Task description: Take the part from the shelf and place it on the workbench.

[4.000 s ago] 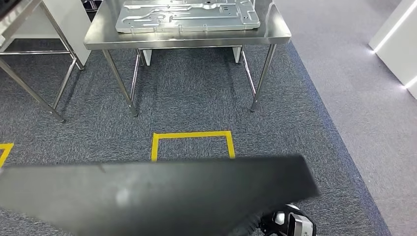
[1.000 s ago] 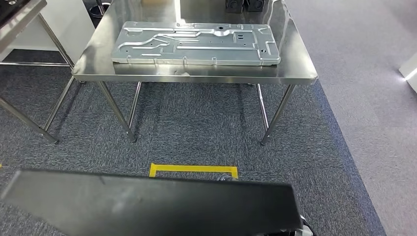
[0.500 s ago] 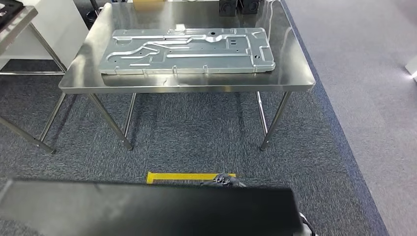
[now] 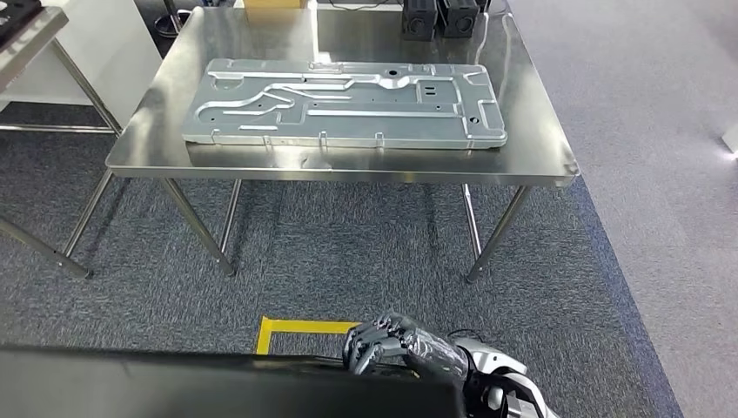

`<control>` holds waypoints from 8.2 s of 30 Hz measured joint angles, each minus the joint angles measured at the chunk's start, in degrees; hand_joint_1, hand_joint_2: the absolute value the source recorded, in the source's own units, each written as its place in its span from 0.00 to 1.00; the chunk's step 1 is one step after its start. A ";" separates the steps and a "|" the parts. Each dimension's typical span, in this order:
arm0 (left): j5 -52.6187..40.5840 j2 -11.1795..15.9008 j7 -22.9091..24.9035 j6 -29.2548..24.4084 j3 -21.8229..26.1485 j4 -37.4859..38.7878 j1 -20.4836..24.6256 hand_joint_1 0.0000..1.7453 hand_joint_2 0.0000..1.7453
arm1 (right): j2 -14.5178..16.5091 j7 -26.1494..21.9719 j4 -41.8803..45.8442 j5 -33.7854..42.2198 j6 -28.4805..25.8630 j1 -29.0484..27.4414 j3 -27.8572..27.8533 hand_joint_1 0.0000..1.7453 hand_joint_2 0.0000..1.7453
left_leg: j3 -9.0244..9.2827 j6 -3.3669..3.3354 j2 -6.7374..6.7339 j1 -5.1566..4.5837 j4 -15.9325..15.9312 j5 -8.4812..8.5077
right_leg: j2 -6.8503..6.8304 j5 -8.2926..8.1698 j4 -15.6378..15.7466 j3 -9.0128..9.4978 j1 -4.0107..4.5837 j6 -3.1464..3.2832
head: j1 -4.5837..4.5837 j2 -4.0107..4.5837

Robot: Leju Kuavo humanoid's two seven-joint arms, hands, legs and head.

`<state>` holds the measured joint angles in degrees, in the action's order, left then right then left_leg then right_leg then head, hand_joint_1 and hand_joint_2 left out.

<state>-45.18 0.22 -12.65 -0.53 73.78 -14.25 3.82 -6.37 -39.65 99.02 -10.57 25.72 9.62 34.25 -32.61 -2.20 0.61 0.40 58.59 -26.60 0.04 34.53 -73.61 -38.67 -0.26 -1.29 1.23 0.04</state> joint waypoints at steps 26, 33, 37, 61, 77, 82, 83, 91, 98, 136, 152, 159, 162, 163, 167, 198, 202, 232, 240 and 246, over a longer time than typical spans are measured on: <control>-1.99 1.12 -0.23 0.31 0.01 0.71 -1.92 0.00 1.00 | -0.58 -0.12 -0.17 2.03 -5.69 -1.92 0.63 0.93 1.00 | -0.95 0.62 -0.36 -0.35 0.14 0.88 | 0.03 -4.47 13.15 9.06 0.87 1.70 | -0.54 0.00; -1.99 1.42 -0.68 0.81 0.01 1.08 -1.88 0.00 1.00 | -1.43 -0.13 -0.20 2.34 -6.19 -1.68 1.04 0.93 1.00 | 2.06 0.26 -0.15 -0.10 -0.38 -1.13 | 0.00 -1.73 1.28 -1.23 -0.28 0.07 | -0.26 0.01; -1.89 1.43 -0.88 1.02 0.01 1.36 -1.73 0.00 1.00 | -1.89 -0.11 -0.19 2.45 -6.78 -1.64 1.33 0.93 1.00 | 4.10 1.28 0.04 -0.11 -0.52 -2.97 | 0.00 -9.66 13.08 1.87 -0.04 0.97 | -0.24 0.00; -2.02 1.36 -2.99 2.21 0.05 1.58 -1.03 0.00 1.00 | -2.72 -0.13 1.97 1.47 -8.29 -2.73 2.78 0.93 1.00 | 0.61 0.14 -0.27 -0.15 0.05 -0.37 | 0.11 0.13 0.47 0.37 0.01 -0.05 | -0.55 0.01; -0.19 0.56 -3.02 2.22 1.17 1.60 -0.16 0.00 1.00 | -5.28 -0.11 0.88 2.92 -7.76 6.51 0.57 0.93 1.00 | -4.60 3.71 -0.30 0.15 14.55 -8.39 | 0.07 -8.15 15.52 6.18 0.49 3.62 | -1.02 0.00; 0.05 0.40 -3.04 1.52 1.84 1.59 -0.25 0.00 1.00 | -5.30 -0.11 -1.67 1.69 -8.54 9.66 -1.94 0.93 1.00 | -3.42 3.66 -0.48 0.38 3.08 1.06 | 0.15 -6.18 14.94 8.09 0.33 2.73 | -1.11 0.01; 0.05 0.37 -3.08 1.49 1.93 1.58 -0.21 0.00 1.00 | -5.28 -0.10 -2.59 1.38 -8.61 10.56 -2.70 0.93 1.00 | -3.21 3.31 -0.56 0.25 1.67 1.81 | 0.15 -5.90 14.82 8.13 0.37 2.40 | -1.14 0.01; 0.11 0.28 -3.31 1.43 2.60 1.57 0.43 0.00 1.00 | -4.57 1.22 -14.33 -8.09 -11.83 19.40 -8.42 0.93 1.00 | -2.53 0.71 -0.54 0.23 0.22 2.29 | 0.00 0.35 2.82 1.83 -0.03 0.22 | -1.12 0.01; -0.04 0.14 -3.23 1.45 2.87 1.57 0.73 0.00 1.00 | -2.90 5.53 -30.48 -21.73 -19.68 30.07 -9.79 0.93 1.00 | -1.90 1.19 -0.02 -0.03 0.30 1.64 | 0.03 -9.05 13.25 3.32 0.35 1.32 | -1.13 0.01; -1.89 -0.70 -8.57 4.98 2.84 1.55 1.19 0.00 0.00 | 17.27 29.33 -78.43 -56.30 -19.39 50.46 12.73 0.00 0.00 | -4.05 3.58 -0.26 0.25 5.21 -1.94 | 0.05 -10.70 16.16 3.68 0.12 2.86 | -1.33 0.01; -3.21 -0.63 -9.72 5.92 2.63 1.55 0.71 0.00 0.00 | 13.94 3.16 -56.98 -12.69 -7.91 41.50 -3.88 0.00 0.00 | -1.98 1.15 -0.23 0.50 0.07 1.82 | 0.27 -3.57 4.04 -1.52 0.10 0.29 | -1.27 0.01; -1.80 -0.79 -11.16 7.34 2.72 1.55 0.34 0.00 0.00 | 6.30 -0.32 -28.81 -1.87 -16.53 27.37 -15.08 0.00 0.00 | -1.49 1.05 0.34 -0.01 0.08 1.31 | -0.11 -9.56 13.03 2.23 0.85 1.78 | -1.31 0.01; -0.70 -1.20 -11.66 7.34 3.05 1.55 -0.04 0.00 0.00 | 3.04 0.30 -17.56 -11.87 -28.87 18.23 -22.29 0.00 0.00 | -1.02 1.69 0.50 0.15 -0.18 0.95 | -0.45 -9.77 15.57 3.68 1.35 2.24 | -1.30 0.01; -0.35 -1.32 -11.74 7.26 3.24 1.54 -0.26 0.00 0.00 | 2.16 0.74 -14.23 -15.92 -33.50 14.23 -25.04 0.00 0.00 | -0.81 1.90 0.45 0.18 -0.13 0.64 | -0.59 -9.80 15.99 4.15 1.20 2.34 | -1.32 0.00; 0.34 -1.86 -11.90 6.88 4.20 1.50 -1.18 0.00 0.00 | 0.45 1.42 -4.54 -25.47 -46.36 -1.72 -38.34 0.00 0.00 | -3.57 2.55 -0.17 0.15 8.53 -5.84 | -1.08 -10.00 17.26 5.53 0.60 2.73 | -1.55 0.00; -2.74 -3.20 -9.96 6.86 6.19 1.09 -1.44 0.00 0.00 | 6.63 15.77 -58.40 -68.13 -41.58 -10.35 -106.90 0.00 0.00 | -5.77 2.77 -0.34 0.21 9.33 -5.82 | -0.34 -8.05 18.39 8.85 0.68 3.14 | -1.61 0.00; -3.98 -3.32 -8.49 6.60 6.16 1.09 -1.33 0.00 0.00 | 7.85 25.02 -70.15 -69.25 -38.99 -9.05 -108.64 0.00 0.00 | -2.58 2.81 -0.35 0.09 12.94 -5.21 | -0.37 -10.20 17.34 5.05 0.85 3.13 | -1.62 0.01; -8.76 -5.03 -5.15 7.26 4.14 1.40 0.34 0.00 0.00 | 10.56 41.35 -86.18 -66.72 -15.13 -5.85 -112.78 0.00 0.00 | -4.66 2.95 -1.03 0.27 15.48 -6.61 | 1.00 -8.46 16.79 6.48 0.13 2.61 | -2.00 0.01; -9.20 -5.31 -4.84 7.34 3.99 1.40 0.89 0.00 0.00 | 10.63 41.93 -86.52 -65.71 -13.19 -5.70 -113.75 0.00 0.00 | 7.52 0.38 1.55 -0.60 -2.98 -3.97 | 3.70 -11.90 15.37 2.21 -0.08 0.60 | -1.98 0.00; -10.20 -5.67 -4.26 7.23 3.22 1.40 0.97 0.00 0.00 | 10.63 44.61 -86.63 -65.90 -14.20 -5.53 -113.83 0.00 0.00 | 3.15 -0.56 -1.14 -0.51 -3.14 -0.11 | 0.62 -0.70 0.47 -0.93 -0.81 -0.89 | -1.68 0.00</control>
<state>-55.39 -5.45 -16.92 6.70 77.00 -12.85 4.79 4.26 4.97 12.39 -76.47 11.51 4.09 -79.58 -29.46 -2.76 -0.53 -0.11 55.45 -26.71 0.66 33.83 -73.14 -39.60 -1.06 -2.18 -0.45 0.04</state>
